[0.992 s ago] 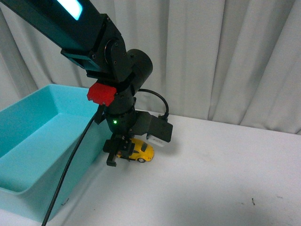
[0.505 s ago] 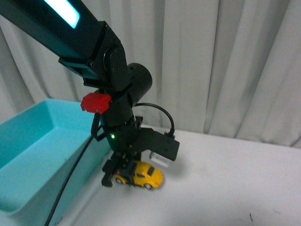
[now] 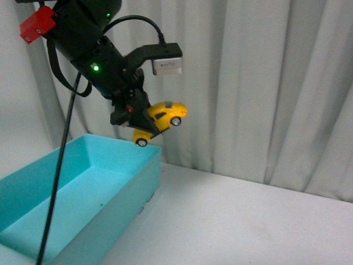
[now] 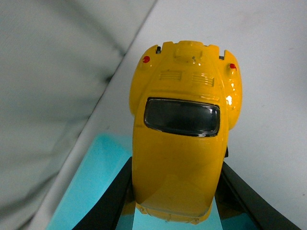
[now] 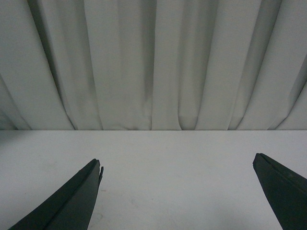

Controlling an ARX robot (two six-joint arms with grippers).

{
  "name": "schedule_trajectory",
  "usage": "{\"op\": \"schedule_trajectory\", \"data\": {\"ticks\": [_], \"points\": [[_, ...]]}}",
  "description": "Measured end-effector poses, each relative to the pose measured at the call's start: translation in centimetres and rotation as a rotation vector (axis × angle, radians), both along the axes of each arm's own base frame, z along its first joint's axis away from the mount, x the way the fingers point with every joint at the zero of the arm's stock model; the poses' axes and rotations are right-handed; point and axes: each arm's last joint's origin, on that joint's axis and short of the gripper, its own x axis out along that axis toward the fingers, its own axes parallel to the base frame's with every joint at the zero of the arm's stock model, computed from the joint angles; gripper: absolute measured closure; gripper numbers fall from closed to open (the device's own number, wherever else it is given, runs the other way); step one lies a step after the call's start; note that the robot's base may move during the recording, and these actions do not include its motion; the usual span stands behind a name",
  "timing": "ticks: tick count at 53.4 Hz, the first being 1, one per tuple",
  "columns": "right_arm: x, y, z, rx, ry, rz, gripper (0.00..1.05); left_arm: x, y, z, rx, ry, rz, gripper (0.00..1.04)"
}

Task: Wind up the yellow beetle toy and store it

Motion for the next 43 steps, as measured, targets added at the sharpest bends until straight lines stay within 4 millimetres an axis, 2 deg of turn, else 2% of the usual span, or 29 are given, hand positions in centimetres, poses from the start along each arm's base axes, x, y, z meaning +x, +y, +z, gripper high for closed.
{"op": "schedule_trajectory", "data": {"ticks": [3, 4, 12, 20, 25, 31, 43], "points": [[0.0, 0.0, 0.0, 0.0, 0.0, 0.0, 0.07, -0.3, 1.7, 0.1, -0.022, 0.006, 0.071, 0.64], [0.0, 0.0, 0.0, 0.0, 0.0, 0.0, 0.07, -0.4, 3.0, 0.1, -0.035, 0.011, 0.121, 0.64], [0.0, 0.0, 0.0, 0.0, 0.0, 0.0, 0.07, -0.7, 7.2, -0.5, -0.052, 0.028, 0.301, 0.64], [0.0, 0.0, 0.0, 0.0, 0.0, 0.0, 0.07, -0.9, 11.5, -3.3, -0.01, 0.042, 0.523, 0.64], [0.0, 0.0, 0.0, 0.0, 0.0, 0.0, 0.07, -1.0, 12.7, -6.1, 0.023, 0.089, 0.601, 0.64], [0.0, 0.0, 0.0, 0.0, 0.0, 0.0, 0.07, -0.9, 13.2, -8.8, 0.021, 0.137, 0.638, 0.64], [0.0, 0.0, 0.0, 0.0, 0.0, 0.0, 0.07, -0.1, 13.7, -12.5, 0.052, 0.146, 0.709, 0.64]]}}
